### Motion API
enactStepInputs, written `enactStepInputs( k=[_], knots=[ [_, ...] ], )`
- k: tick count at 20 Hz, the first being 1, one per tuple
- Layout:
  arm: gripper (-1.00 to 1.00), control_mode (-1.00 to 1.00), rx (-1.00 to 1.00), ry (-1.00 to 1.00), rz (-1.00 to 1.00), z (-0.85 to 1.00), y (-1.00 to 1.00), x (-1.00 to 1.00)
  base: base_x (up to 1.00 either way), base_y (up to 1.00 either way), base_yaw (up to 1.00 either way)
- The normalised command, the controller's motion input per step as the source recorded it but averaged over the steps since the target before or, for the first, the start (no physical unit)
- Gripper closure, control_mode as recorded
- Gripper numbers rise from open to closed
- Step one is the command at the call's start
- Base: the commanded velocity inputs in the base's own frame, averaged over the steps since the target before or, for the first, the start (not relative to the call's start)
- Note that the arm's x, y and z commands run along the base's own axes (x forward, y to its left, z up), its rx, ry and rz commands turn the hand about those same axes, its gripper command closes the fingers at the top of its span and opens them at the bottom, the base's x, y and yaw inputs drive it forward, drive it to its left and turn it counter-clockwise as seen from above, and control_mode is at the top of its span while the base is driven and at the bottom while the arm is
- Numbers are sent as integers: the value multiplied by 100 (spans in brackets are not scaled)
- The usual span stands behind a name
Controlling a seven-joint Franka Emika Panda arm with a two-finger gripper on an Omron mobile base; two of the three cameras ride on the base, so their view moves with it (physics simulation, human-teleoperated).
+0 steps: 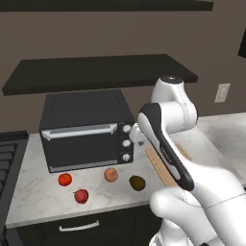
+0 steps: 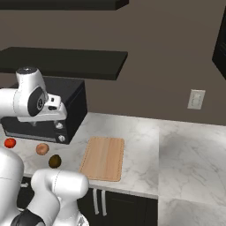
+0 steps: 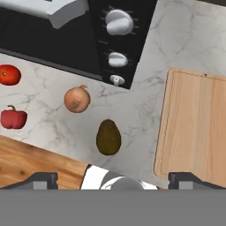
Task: Place the avocado, onion, tomato, and bell pepper on the cutting board.
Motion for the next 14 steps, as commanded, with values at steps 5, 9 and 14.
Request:
enactStepInputs(
  k=[5, 9, 14],
  knots=[
    [-100, -100, 4, 7, 7, -26, 17, -3, 0, 0, 0],
    [-100, -100, 3, 6, 3, -35, 0, -15, 0, 0, 0],
    [-100, -100, 0, 5, 1, -33, 0, -14, 0, 0, 0]
  ],
)
